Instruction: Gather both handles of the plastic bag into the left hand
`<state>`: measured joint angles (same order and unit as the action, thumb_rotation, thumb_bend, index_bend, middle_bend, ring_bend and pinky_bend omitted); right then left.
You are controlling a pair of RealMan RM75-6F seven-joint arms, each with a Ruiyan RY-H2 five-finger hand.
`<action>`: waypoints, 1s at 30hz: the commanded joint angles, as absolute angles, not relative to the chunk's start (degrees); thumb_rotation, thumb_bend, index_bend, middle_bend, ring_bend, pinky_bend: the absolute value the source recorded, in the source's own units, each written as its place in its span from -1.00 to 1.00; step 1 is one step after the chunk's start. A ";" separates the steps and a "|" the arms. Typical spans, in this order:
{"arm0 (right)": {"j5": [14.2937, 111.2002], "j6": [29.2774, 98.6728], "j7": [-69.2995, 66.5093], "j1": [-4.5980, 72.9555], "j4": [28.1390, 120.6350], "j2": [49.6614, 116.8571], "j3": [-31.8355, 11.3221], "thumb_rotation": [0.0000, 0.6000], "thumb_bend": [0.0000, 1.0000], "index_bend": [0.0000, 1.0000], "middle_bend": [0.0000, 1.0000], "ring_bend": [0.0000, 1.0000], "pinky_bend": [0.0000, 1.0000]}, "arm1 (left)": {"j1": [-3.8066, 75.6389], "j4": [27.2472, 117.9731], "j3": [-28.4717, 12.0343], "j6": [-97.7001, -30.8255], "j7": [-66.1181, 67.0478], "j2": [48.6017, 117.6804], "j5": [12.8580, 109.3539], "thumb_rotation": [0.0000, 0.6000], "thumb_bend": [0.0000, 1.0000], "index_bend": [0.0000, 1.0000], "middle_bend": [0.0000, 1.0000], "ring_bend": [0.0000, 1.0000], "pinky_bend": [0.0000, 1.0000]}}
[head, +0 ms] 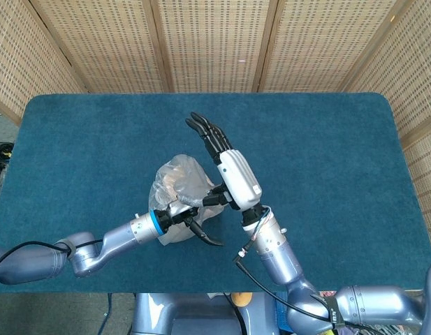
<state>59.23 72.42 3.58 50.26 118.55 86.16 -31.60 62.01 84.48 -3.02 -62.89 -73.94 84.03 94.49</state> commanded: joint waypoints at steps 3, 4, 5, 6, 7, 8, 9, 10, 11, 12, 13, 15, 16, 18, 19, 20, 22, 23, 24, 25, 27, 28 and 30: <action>59.60 72.29 4.05 50.05 119.16 85.99 -30.50 1.00 -1.00 -1.00 -1.00 -1.00 -1.00 | 61.53 83.75 -4.32 -62.98 -73.27 85.05 93.00 1.00 -0.82 -0.84 -1.00 -0.97 -0.99; 59.74 72.21 3.99 49.83 119.25 86.10 -29.79 1.00 -1.00 -1.00 -1.00 -1.00 -1.00 | 61.30 83.67 -4.53 -63.16 -73.31 85.10 92.79 1.00 -0.82 -0.84 -1.00 -0.97 -0.99; 59.84 72.21 3.89 49.74 119.28 86.22 -29.50 1.00 -1.00 -1.00 -1.00 -1.00 -1.00 | 61.15 83.75 -4.65 -63.32 -73.46 85.11 92.75 1.00 -0.82 -0.84 -1.00 -0.97 -0.99; 59.90 72.20 3.75 49.67 119.32 86.36 -29.24 1.00 -1.00 -1.00 -1.00 -1.00 -1.00 | 61.03 83.86 -4.73 -63.47 -73.60 85.07 92.81 1.00 -0.82 -0.84 -1.00 -0.97 -0.99; 60.01 72.18 3.62 49.59 119.38 86.52 -28.93 1.00 -1.00 -1.00 -1.00 -1.00 -1.00 | 60.93 84.01 -4.83 -63.62 -73.76 84.96 92.95 1.00 -0.82 -0.84 -1.00 -0.97 -0.99; 60.12 72.18 3.60 49.53 119.41 86.59 -28.73 1.00 -1.00 -1.00 -1.00 -1.00 -1.00 | 60.87 84.12 -4.93 -63.71 -73.78 84.86 93.05 1.00 -0.82 -0.84 -1.00 -0.97 -0.99; 60.31 72.19 3.57 49.48 119.47 86.67 -28.53 1.00 -1.00 -1.00 -1.00 -1.00 -1.00 | 60.83 84.22 -5.05 -63.76 -73.67 84.72 93.10 1.00 -0.82 -0.84 -1.00 -0.97 -0.99; 60.55 72.23 3.52 49.41 119.54 86.75 -28.36 1.00 -1.00 -1.00 -1.00 -1.00 -1.00 | 60.80 84.37 -5.20 -63.72 -73.50 84.57 93.11 1.00 -0.83 -0.84 -1.00 -0.97 -0.99; 60.73 72.28 3.46 49.38 119.62 86.80 -28.30 1.00 -1.00 -1.00 -1.00 -1.00 -1.00 | 60.80 84.54 -5.35 -63.66 -73.43 84.43 93.06 1.00 -0.82 -0.84 -1.00 -0.97 -0.99; 60.90 72.33 3.35 49.36 119.75 86.85 -28.32 1.00 -1.00 -1.00 -1.00 -1.00 -1.00 | 60.81 84.72 -5.50 -63.54 -73.36 84.26 92.99 1.00 -0.82 -0.84 -1.00 -0.97 -0.99; 61.04 72.40 3.29 49.35 119.86 86.90 -28.39 1.00 -1.00 -1.00 -1.00 -1.00 -1.00 | 60.87 84.91 -5.69 -63.27 -73.27 84.09 92.88 1.00 -0.82 -0.84 -1.00 -0.97 -0.99; 61.11 72.40 3.30 49.37 120.09 86.90 -28.46 1.00 -1.00 -1.00 -1.00 -1.00 -1.00 | 60.92 85.15 -5.90 -62.88 -73.17 83.94 92.67 1.00 -0.82 -0.84 -1.00 -0.97 -0.99; 61.16 72.41 3.37 49.36 120.25 86.87 -28.47 1.00 -1.00 -1.00 -1.00 -1.00 -1.00 | 60.91 85.26 -6.01 -62.75 -73.11 83.91 92.57 1.00 -0.82 -0.84 -1.00 -0.97 -0.99; 61.50 72.43 3.78 49.32 120.59 86.77 -28.20 1.00 -1.00 -1.00 -1.00 -1.00 -1.00 | 60.84 85.47 -6.18 -62.58 -73.05 83.91 92.44 1.00 -0.82 -0.84 -1.00 -0.97 -0.99; 61.70 72.44 3.86 49.22 120.92 86.77 -27.95 1.00 -1.00 -1.00 -1.00 -1.00 -1.00 | 60.79 85.54 -6.34 -62.63 -72.99 83.97 92.42 1.00 -0.82 -0.84 -1.00 -0.97 -0.99; 61.84 72.46 3.85 49.13 121.17 86.77 -27.75 1.00 -1.00 -1.00 -1.00 -1.00 -1.00 | 60.72 85.52 -6.49 -62.76 -72.79 84.06 92.39 1.00 -0.82 -0.84 -1.00 -0.97 -0.99; 62.23 72.48 3.86 48.96 121.47 86.77 -27.41 1.00 -1.00 -1.00 -1.00 -1.00 -1.00 | 60.43 85.38 -6.78 -63.35 -72.22 84.48 92.37 1.00 -0.82 -0.84 -1.00 -0.97 -0.99; 62.35 72.49 3.86 48.94 121.49 86.77 -27.36 1.00 -1.00 -1.00 -1.00 -1.00 -1.00 | 60.36 85.35 -6.86 -63.49 -72.10 84.61 92.37 1.00 -0.82 -0.85 -1.00 -0.97 -0.99; 62.46 72.47 3.87 48.92 121.50 86.78 -27.28 1.00 -1.00 -1.00 -1.00 -1.00 -1.00 | 60.30 85.34 -6.92 -63.62 -72.04 84.72 92.41 1.00 -0.82 -0.85 -1.00 -0.97 -0.99; 62.64 72.46 3.85 48.88 121.49 86.86 -27.13 1.00 -1.00 -1.00 -1.00 -1.00 -1.00 | 60.27 85.35 -6.88 -63.79 -72.23 84.84 92.74 1.00 -0.82 -0.85 -1.00 -0.97 -0.99; 62.64 72.49 4.10 48.92 121.13 87.04 -27.01 1.00 -1.00 -1.00 -1.00 -1.00 -1.00 | 60.20 85.21 -6.82 -64.57 -73.33 85.08 93.65 1.00 -0.82 -0.87 -1.00 -0.97 -0.98; 62.44 72.54 4.40 48.99 120.82 87.11 -27.07 1.00 -1.00 -1.00 -1.00 -1.00 -1.00 | 60.07 84.93 -6.75 -65.27 -74.10 85.32 94.24 1.00 -0.82 -0.88 -1.00 -0.97 -0.97; 62.04 72.60 4.65 49.10 120.45 87.21 -27.34 1.00 -1.00 -1.00 -1.00 -1.00 -1.00 | 59.70 84.64 -6.83 -66.66 -75.31 85.84 94.79 1.00 -0.82 -0.89 -1.00 -0.95 -0.94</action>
